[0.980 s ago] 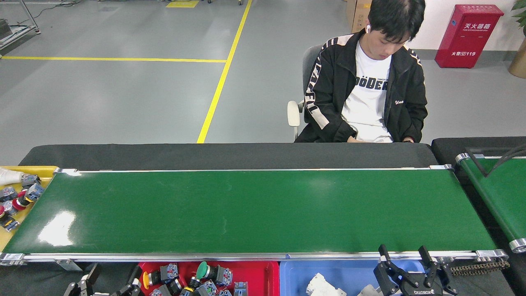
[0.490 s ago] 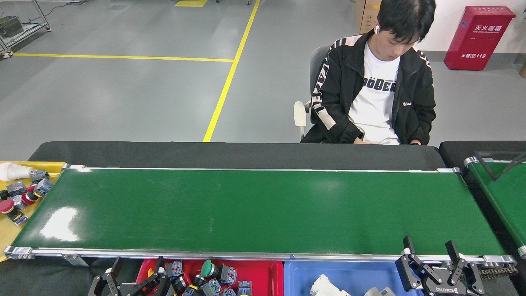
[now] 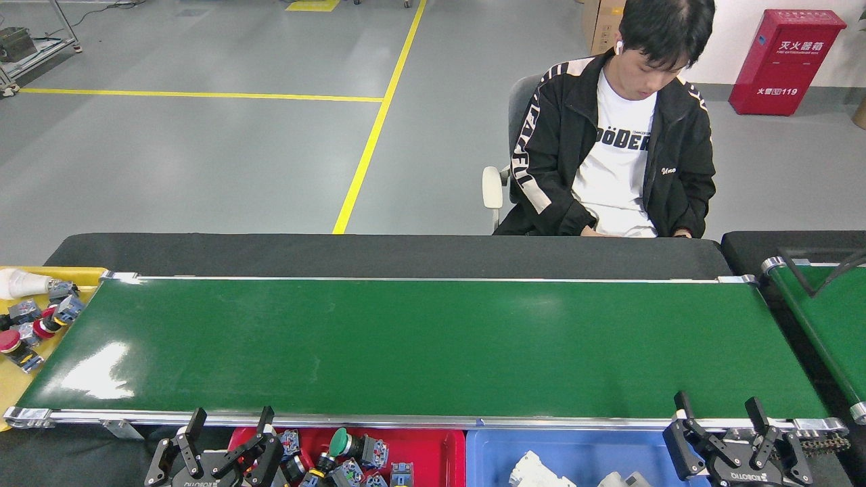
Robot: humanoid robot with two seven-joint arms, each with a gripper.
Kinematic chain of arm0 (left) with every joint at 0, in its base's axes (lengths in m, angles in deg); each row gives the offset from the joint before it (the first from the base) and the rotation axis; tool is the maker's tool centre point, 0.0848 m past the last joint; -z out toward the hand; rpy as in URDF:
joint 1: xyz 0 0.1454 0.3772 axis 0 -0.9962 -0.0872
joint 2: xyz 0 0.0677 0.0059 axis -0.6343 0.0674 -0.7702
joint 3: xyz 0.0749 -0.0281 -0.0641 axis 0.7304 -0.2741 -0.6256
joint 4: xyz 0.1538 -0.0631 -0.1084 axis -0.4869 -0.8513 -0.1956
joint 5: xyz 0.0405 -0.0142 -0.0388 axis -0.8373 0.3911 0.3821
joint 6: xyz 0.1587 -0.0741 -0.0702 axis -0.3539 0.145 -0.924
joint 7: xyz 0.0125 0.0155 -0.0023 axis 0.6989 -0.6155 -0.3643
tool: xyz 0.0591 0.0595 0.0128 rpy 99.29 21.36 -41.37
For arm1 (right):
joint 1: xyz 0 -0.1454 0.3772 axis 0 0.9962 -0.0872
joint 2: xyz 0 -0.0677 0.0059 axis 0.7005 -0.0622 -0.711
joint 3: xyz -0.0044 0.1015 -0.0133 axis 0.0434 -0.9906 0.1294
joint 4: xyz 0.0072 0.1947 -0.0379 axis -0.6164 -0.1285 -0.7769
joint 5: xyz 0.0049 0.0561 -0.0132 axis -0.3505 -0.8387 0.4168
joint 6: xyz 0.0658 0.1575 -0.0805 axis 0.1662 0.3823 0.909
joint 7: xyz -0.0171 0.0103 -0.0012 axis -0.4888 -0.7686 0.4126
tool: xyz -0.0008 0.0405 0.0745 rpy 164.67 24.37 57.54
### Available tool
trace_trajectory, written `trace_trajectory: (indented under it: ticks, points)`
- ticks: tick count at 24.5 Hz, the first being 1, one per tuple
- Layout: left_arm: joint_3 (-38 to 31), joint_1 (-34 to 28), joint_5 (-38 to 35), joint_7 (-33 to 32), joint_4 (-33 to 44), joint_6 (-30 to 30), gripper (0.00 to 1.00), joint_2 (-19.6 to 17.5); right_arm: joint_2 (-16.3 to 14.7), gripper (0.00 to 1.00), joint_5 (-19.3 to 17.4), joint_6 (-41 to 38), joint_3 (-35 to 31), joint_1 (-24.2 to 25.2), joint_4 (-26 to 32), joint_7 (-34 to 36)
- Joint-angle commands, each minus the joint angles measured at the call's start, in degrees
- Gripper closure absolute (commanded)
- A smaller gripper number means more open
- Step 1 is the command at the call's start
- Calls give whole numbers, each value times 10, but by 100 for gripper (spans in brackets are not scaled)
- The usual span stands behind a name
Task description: Pick switch part from conveyor to tray
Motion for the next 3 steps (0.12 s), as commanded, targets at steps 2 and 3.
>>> trace_trajectory:
  ticks: [2, 3]
  points:
    - [-1, 11, 3, 1, 7, -4, 0, 0, 5, 0, 0, -9, -2, -4, 9, 0]
    - [-1, 15, 3, 1, 7, -4, 0, -1, 9, 0, 0, -9, -3, -4, 9, 0]
